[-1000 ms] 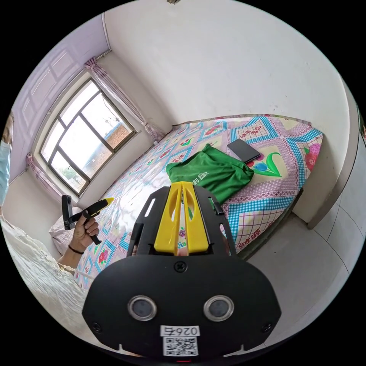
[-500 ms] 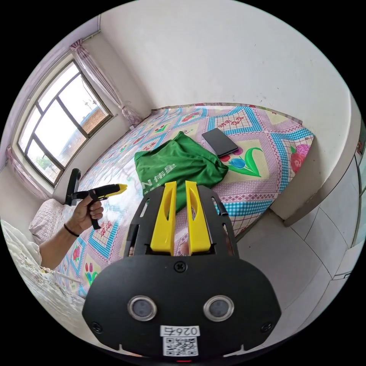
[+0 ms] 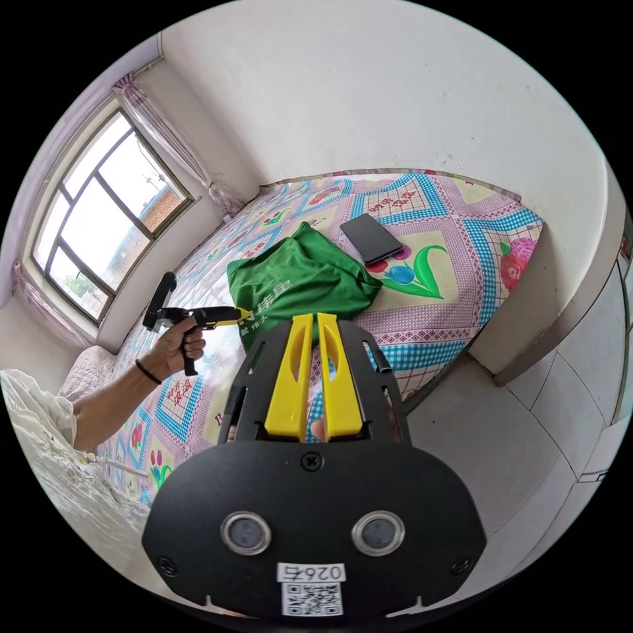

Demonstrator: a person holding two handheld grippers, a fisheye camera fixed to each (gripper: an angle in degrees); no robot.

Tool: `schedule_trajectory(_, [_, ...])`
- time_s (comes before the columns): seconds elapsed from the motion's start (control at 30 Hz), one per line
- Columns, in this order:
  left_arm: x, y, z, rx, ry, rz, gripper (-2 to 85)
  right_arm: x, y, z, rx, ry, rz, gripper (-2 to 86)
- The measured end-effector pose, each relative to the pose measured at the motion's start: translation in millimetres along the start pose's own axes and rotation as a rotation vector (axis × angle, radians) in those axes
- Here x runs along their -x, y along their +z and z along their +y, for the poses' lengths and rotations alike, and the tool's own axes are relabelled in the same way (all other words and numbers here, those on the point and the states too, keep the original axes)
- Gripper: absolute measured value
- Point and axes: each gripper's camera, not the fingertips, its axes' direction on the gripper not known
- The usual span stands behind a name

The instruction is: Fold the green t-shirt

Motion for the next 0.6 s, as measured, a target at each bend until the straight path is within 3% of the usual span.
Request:
schedule_trajectory(0.27, [50, -41, 71, -0.041, -0.079, 0.023, 3.5, 10, 2, 10, 0.027, -0.011, -0.049, -1.0])
schedule_trajectory(0.6, [171, -125, 278, -0.059, -0.301, -0.018, 3.7, 89, 34, 47, 0.157, -0.146, -0.187, -0.7])
